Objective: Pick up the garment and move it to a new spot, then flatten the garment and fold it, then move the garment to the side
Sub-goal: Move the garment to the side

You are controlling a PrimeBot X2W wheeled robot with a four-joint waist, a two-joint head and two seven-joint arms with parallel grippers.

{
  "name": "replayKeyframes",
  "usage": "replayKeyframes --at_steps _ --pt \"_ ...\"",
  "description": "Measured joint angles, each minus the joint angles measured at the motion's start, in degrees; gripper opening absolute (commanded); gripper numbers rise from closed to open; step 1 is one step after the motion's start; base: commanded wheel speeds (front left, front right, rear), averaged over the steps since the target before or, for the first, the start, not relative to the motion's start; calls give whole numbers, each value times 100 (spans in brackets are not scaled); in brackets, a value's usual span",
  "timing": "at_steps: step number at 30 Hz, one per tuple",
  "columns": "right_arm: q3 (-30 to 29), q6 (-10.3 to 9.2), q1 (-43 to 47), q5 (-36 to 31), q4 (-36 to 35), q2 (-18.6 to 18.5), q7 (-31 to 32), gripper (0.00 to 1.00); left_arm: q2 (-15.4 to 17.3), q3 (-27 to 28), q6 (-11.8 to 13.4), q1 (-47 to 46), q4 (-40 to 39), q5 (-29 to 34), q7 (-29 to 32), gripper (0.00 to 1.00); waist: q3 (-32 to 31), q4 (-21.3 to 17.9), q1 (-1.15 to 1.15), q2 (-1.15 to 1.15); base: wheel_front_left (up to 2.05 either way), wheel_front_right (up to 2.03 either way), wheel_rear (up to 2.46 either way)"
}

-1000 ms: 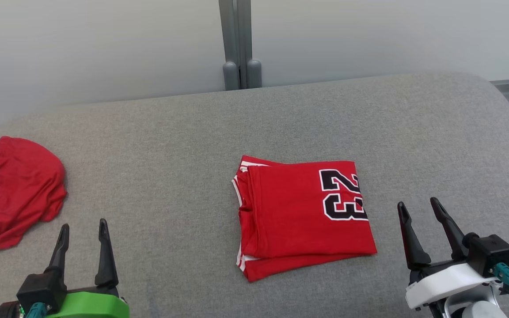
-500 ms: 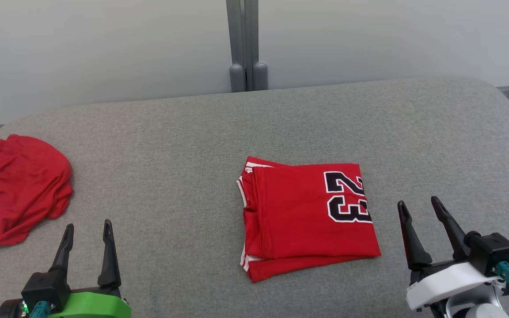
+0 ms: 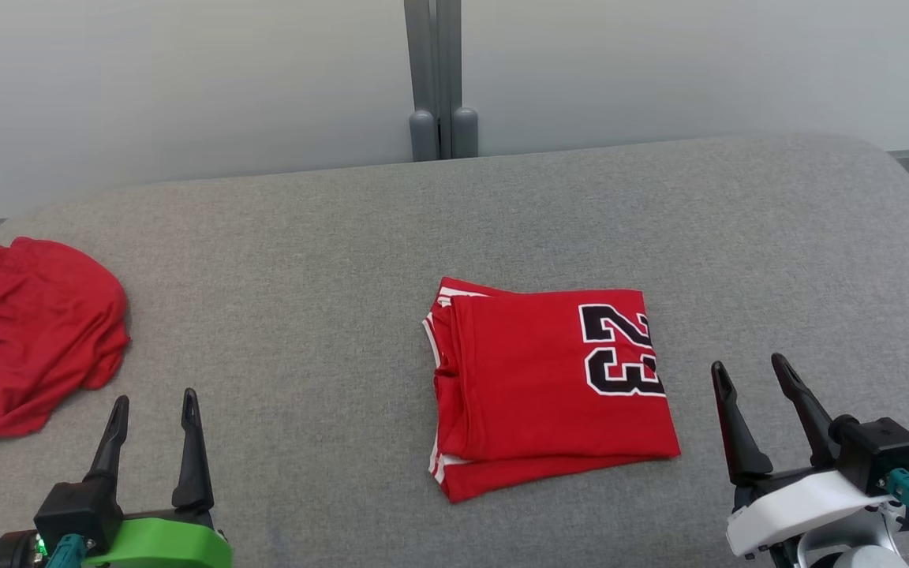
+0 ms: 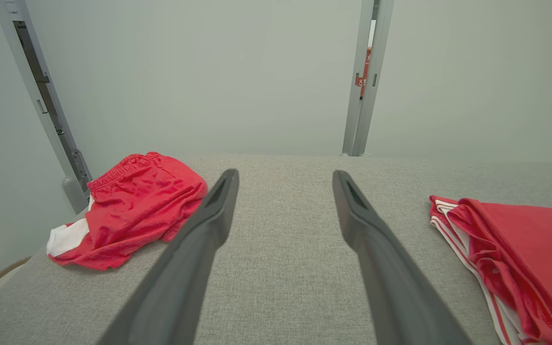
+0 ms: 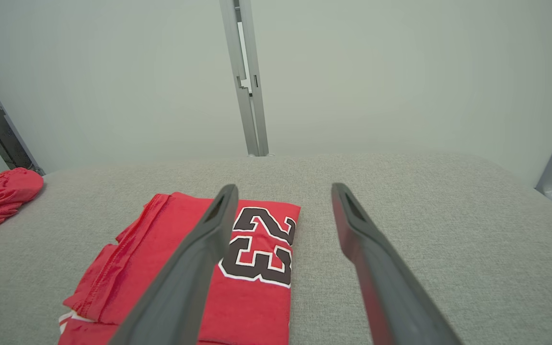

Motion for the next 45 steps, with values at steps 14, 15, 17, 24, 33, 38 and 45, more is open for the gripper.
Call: replayKeyframes --at_steps 14,15,17,24,33,38,45 --pt "-26 0 -32 -52 51 -1 15 100 38 -38 69 16 -59 -58 2 100 105 41 0 0 0 0 0" --pt "-9 0 -90 -73 74 -20 15 100 44 -44 69 15 -60 -59 2 100 135 51 0 0 0 0 0" --pt "16 0 -262 -110 123 -46 15 100 45 -63 74 0 -59 -60 0 100 194 74 0 0 0 0 0" --pt "188 0 -1127 -222 510 -204 68 100 41 -145 88 -176 -14 -99 -59 100 480 185 0 0 0 0 0" --pt "298 1 -2218 -318 1613 -348 145 100 13 -283 87 -558 102 -108 -127 100 932 366 0 0 0 0 0" --pt "291 1 -2478 -314 2363 -345 122 100 -15 -369 86 -755 169 -114 -144 100 1199 474 0 0 0 0 0" --pt "192 1 -2546 -227 3370 -210 -45 100 -47 -388 93 -869 194 -118 -152 100 1535 554 0 0 0 0 0"
